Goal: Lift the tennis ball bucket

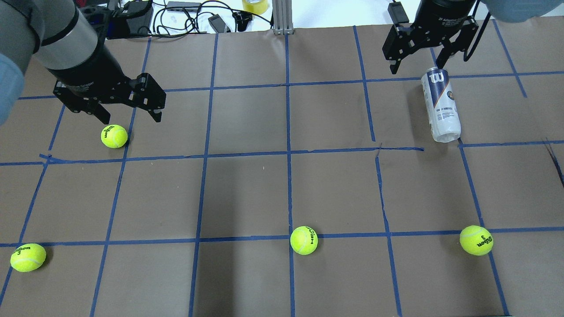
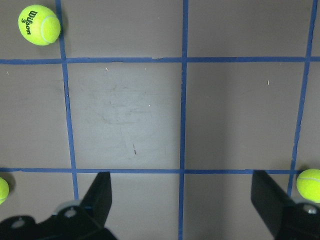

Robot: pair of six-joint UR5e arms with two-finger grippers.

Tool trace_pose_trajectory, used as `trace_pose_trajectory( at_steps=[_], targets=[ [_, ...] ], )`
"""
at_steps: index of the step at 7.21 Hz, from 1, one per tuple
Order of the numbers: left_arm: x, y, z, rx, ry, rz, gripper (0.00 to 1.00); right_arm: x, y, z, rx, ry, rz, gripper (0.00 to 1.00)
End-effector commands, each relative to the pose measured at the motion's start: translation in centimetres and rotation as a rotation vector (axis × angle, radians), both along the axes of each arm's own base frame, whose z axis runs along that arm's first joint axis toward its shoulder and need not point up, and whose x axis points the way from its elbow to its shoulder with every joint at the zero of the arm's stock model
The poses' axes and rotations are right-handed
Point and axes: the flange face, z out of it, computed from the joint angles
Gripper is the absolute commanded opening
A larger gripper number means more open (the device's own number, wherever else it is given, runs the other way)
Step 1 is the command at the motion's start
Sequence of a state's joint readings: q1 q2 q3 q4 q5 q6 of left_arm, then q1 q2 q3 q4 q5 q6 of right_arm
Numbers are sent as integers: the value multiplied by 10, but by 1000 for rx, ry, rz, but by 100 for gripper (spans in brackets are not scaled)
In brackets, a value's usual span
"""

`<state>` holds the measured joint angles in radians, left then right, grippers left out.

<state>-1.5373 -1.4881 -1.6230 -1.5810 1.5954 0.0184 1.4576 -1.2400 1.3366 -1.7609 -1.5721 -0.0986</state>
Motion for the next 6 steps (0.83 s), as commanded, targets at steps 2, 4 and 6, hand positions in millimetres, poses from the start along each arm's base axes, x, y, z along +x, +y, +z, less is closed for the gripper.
trace_pose_trajectory(
  at_steps=[2,4,6],
  targets=[
    [1,1,0,0,0,2,100,-97,-92,-108,-49,3,-129,100],
    [1,1,1,-3,0,3,100,-109,-111,-165,-36,19,-151,100],
    [2,1,1,-3,0,5,100,-121,-111,-216,29,2,-170,100]
  ],
)
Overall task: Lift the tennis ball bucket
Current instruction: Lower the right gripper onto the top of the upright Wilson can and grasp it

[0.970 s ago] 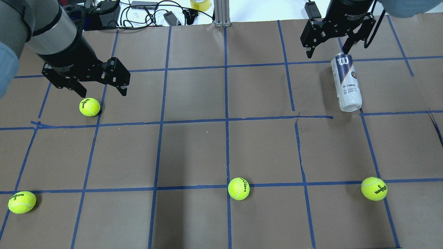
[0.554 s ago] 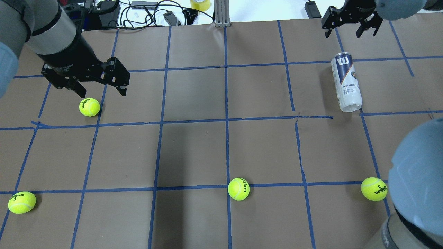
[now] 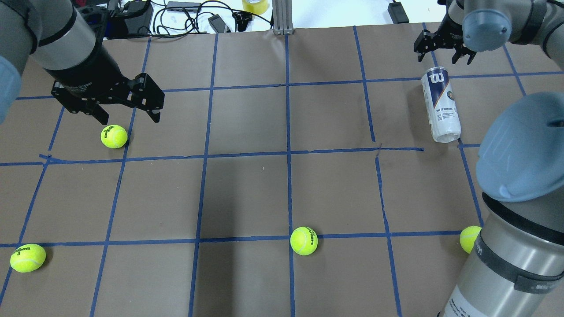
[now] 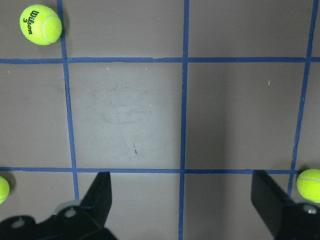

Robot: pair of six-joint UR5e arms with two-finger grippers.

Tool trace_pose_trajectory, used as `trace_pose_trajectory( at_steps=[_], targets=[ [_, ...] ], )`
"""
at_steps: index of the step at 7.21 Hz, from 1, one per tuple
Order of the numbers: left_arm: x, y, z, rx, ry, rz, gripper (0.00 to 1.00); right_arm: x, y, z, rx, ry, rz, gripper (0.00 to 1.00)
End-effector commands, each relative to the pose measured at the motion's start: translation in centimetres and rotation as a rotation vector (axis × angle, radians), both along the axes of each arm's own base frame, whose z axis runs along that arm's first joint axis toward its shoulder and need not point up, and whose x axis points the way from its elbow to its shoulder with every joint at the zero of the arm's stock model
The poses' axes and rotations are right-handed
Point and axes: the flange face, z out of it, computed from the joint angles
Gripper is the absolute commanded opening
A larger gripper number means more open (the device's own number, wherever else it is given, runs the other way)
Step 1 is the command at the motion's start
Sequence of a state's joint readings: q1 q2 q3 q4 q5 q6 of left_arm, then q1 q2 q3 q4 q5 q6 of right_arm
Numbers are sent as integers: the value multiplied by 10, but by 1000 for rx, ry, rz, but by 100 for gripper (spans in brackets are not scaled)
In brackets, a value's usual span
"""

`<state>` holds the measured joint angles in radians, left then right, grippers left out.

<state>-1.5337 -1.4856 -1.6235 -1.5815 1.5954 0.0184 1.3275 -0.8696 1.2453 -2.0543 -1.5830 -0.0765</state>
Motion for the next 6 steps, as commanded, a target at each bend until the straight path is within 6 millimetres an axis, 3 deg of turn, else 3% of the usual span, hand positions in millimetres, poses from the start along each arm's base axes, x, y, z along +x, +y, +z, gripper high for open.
trace_pose_trajectory(
  at_steps=[1,2,4,5,6],
  targets=[
    [1,0,-1,2,0,1,100,-21,-3,-49,56,-19,-20,100],
    [0,0,-1,2,-1,0,100,-25,-1,-59,73,-20,7,100],
    [0,-1,-2,3,0,0,100,-25,-2,-58,67,-24,29,99],
    [0,0,-1,2,0,0,100,-25,-2,-61,68,-21,73,90],
    [0,0,-1,0,0,3,100,-24,-1,-63,73,-21,145,90]
  ],
)
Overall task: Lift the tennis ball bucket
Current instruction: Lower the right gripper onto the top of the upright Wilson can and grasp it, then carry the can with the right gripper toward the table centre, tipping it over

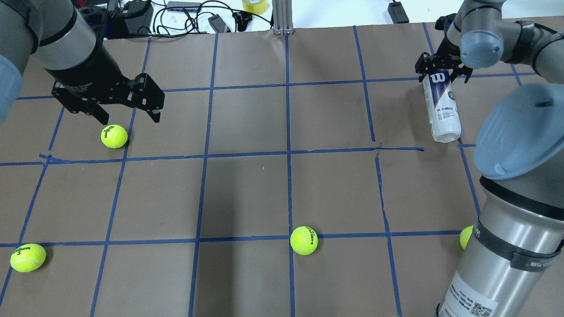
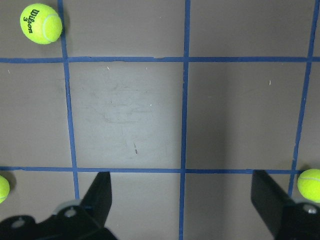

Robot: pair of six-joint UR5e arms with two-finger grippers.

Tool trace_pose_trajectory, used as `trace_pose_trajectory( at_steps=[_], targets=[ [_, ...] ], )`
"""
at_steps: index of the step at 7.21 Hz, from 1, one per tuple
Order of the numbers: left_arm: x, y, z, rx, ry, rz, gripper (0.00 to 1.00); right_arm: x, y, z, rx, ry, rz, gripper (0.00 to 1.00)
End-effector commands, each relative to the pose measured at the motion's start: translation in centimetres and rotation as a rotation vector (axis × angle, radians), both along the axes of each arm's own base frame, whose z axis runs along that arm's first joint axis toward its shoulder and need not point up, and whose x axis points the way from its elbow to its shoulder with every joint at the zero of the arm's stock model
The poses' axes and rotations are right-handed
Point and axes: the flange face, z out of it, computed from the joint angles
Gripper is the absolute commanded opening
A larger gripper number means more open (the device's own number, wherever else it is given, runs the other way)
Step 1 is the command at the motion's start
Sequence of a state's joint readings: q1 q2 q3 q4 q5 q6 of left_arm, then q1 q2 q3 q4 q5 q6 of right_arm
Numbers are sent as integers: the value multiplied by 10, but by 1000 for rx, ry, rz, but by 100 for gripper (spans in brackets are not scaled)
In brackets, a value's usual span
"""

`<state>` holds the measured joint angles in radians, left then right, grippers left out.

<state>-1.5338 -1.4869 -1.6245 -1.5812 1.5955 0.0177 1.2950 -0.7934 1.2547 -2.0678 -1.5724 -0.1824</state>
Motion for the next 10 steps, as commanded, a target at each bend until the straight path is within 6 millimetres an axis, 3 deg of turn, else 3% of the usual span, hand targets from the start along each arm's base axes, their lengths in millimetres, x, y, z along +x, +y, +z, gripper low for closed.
trace_pose_trajectory(
  at_steps=[1,3,4,5,6,8,9,10],
  targets=[
    [-1,0,0,-2,2,1,100,0,1,-3,3,-1,128,88],
    [-1,-1,-2,1,0,4,100,1,2,3,1,-3,147,59],
    [-1,-1,-1,0,2,5,100,8,2,19,-26,-22,155,58],
    [-1,-1,0,-2,2,5,100,27,3,47,-60,-20,180,50],
    [-2,-1,-1,0,2,5,100,73,5,64,-78,-12,284,47],
    [0,-1,-1,0,2,8,100,199,18,87,-110,-18,507,43],
    [0,-1,-1,-2,3,7,100,274,36,97,-148,-88,738,37],
    [1,2,2,0,3,-2,100,337,58,104,-154,-76,897,42]
  ],
)
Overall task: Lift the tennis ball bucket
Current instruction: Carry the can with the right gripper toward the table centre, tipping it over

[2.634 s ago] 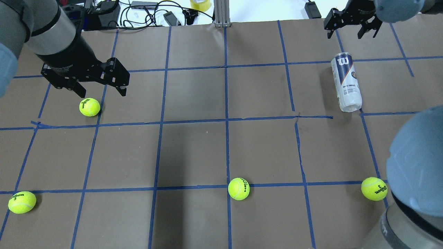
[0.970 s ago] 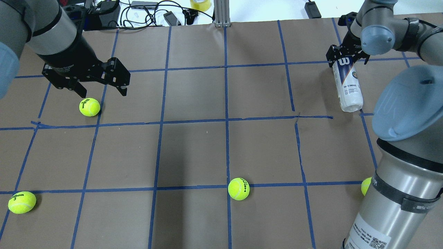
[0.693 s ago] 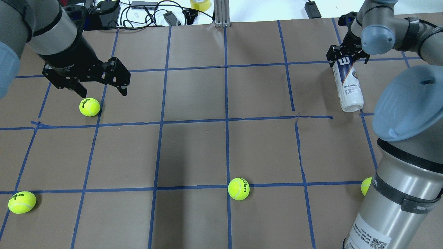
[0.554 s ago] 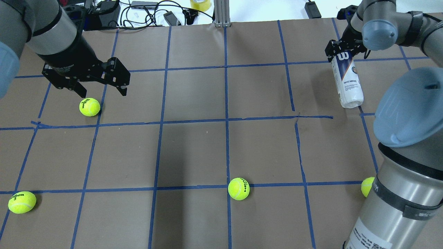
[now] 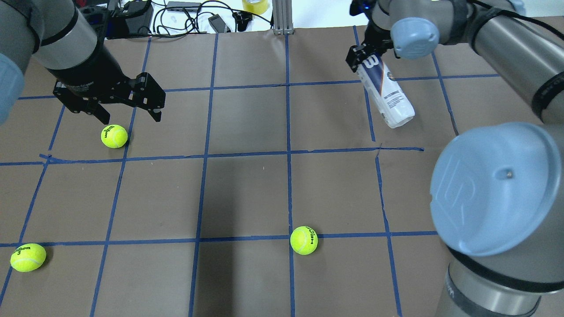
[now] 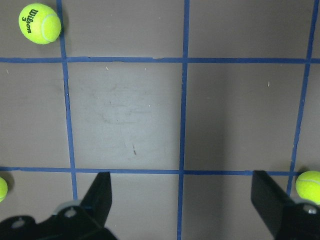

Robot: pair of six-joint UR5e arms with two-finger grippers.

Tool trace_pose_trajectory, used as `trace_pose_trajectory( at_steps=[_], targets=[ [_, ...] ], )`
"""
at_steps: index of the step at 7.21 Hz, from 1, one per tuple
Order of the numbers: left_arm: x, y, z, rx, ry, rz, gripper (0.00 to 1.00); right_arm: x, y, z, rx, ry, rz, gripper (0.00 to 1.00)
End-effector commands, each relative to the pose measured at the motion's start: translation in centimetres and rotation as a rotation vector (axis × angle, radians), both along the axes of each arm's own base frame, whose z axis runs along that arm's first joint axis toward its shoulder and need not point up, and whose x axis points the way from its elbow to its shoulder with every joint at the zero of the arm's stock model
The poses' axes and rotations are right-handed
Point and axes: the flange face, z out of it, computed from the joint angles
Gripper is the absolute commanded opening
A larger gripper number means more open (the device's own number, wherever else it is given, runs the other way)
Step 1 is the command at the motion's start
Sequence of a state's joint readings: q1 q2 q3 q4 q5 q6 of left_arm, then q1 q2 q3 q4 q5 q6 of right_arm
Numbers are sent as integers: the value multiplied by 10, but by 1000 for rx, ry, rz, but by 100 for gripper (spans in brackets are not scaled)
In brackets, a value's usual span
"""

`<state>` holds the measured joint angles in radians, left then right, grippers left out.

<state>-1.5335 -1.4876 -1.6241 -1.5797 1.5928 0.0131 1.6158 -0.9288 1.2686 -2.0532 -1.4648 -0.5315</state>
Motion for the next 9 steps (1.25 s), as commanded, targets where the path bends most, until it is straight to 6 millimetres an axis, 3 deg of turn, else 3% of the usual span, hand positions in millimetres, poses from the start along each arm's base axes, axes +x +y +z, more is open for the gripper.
trace_pose_trajectory(
  at_steps=[1,2,3,4,6,7,9],
  targets=[
    [4,10,6,38,1,-4,100,147,54,3,-40,12,429,38],
    [6,10,9,31,-1,0,100,178,70,8,-65,35,575,30],
    [37,3,11,26,-64,35,100,211,86,10,-117,59,805,29],
    [67,-1,14,25,-89,40,100,237,104,10,-130,109,981,19],
    [80,-3,20,15,-91,41,100,298,161,-20,-87,201,1145,16],
    [80,-3,20,15,-90,42,100,301,171,-33,-72,195,1153,9],
    [80,-2,20,15,-91,41,100,305,169,-55,-83,179,1141,17]
  ],
)
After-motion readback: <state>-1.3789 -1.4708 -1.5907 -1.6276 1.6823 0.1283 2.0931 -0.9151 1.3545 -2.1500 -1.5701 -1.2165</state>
